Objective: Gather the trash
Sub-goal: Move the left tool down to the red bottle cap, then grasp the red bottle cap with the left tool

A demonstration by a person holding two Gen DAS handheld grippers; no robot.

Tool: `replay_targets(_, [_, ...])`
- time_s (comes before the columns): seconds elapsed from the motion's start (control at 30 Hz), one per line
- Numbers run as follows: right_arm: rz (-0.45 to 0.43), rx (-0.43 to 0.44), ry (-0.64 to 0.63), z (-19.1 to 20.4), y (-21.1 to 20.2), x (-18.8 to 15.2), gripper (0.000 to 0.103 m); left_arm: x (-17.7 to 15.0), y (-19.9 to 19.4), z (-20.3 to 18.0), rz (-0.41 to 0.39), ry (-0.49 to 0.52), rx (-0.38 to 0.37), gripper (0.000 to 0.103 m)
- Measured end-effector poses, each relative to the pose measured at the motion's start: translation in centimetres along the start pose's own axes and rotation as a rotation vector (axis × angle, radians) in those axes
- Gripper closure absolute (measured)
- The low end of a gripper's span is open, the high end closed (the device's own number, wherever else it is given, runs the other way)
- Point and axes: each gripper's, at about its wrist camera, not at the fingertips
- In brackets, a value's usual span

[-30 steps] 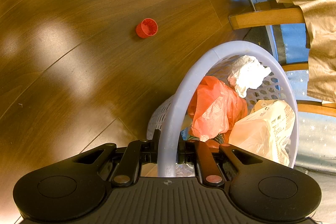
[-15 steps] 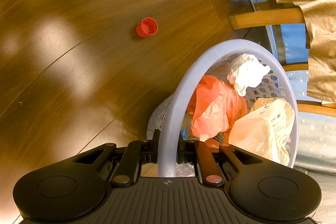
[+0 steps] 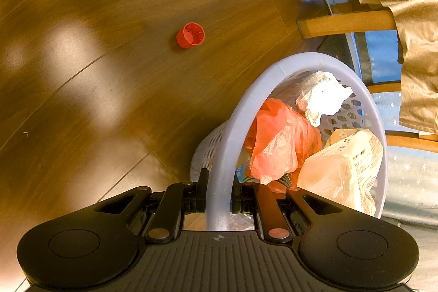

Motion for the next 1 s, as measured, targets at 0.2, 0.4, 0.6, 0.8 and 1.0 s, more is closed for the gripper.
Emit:
replay_targets(0.2, [0.0,0.0,0.004,-0.1,0.0,0.0,0.095,-0.3,1.5,0.0,0.002,-0.011,-0.006,0.048])
replay_targets(0.4, [0.002,-0.004,0.01,-0.2,0.0,-0.1,0.094,-0.1,3.2,-0.1,-0.005,-0.028,-0.026,0.047])
replay_targets(0.6, [0.005,-0.01,0.019,-0.4,0.0,-0.2,0.092,-0.4,4.9,-0.5,-0.001,-0.024,-0.043,0.047])
replay_targets(0.8, [0.008,-0.017,0.008,-0.3,0.0,-0.4,0.091,-0.6,7.0,-0.5,0.007,-0.047,-0.05,0.047])
replay_targets(1.0, [0.008,-0.016,0.007,-0.2,0.0,-0.3,0.091,-0.5,8.8,-0.5,0.012,-0.043,-0.056,0.047])
Point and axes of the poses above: each gripper's, at about its wrist camera, not at the fingertips, and y roughly the way its jaws point, z to its left, x to its top, and after that the axes turned 13 degrees about -y, right-handed
